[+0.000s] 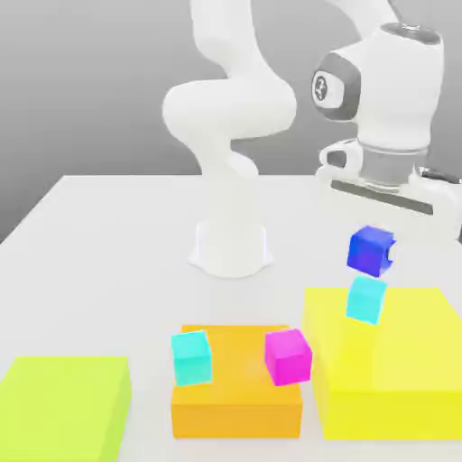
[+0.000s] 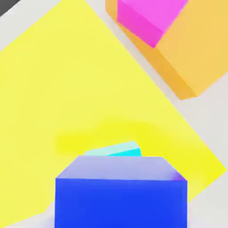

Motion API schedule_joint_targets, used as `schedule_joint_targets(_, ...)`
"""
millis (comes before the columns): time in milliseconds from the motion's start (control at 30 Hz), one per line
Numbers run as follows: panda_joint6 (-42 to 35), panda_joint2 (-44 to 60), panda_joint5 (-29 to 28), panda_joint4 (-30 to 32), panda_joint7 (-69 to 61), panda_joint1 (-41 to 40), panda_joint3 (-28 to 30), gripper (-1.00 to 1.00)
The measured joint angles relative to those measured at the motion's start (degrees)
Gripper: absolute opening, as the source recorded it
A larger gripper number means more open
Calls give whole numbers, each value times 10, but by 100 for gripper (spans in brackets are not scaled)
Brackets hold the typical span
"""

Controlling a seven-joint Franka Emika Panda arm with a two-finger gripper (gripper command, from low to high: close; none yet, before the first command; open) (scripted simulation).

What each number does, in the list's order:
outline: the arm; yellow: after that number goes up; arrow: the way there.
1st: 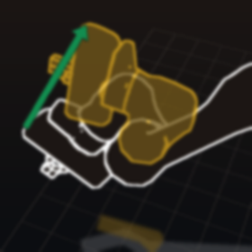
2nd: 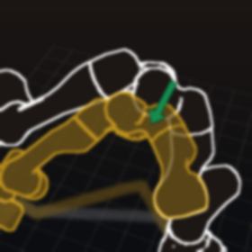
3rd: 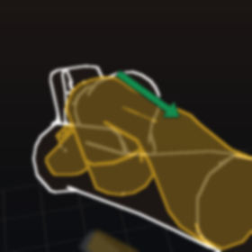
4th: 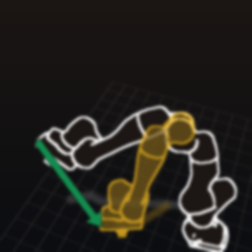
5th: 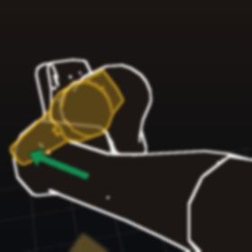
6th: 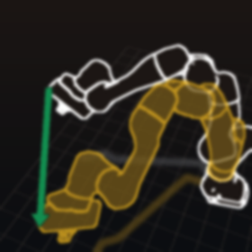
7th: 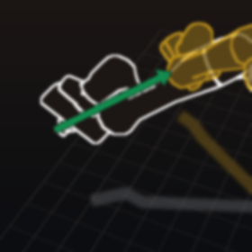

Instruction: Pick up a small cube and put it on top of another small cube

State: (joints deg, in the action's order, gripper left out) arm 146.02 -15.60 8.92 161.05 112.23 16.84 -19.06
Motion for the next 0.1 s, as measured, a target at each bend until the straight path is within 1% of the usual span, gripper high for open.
schedule_joint_targets(100, 0, 0, 0, 0, 0, 0, 0, 100)
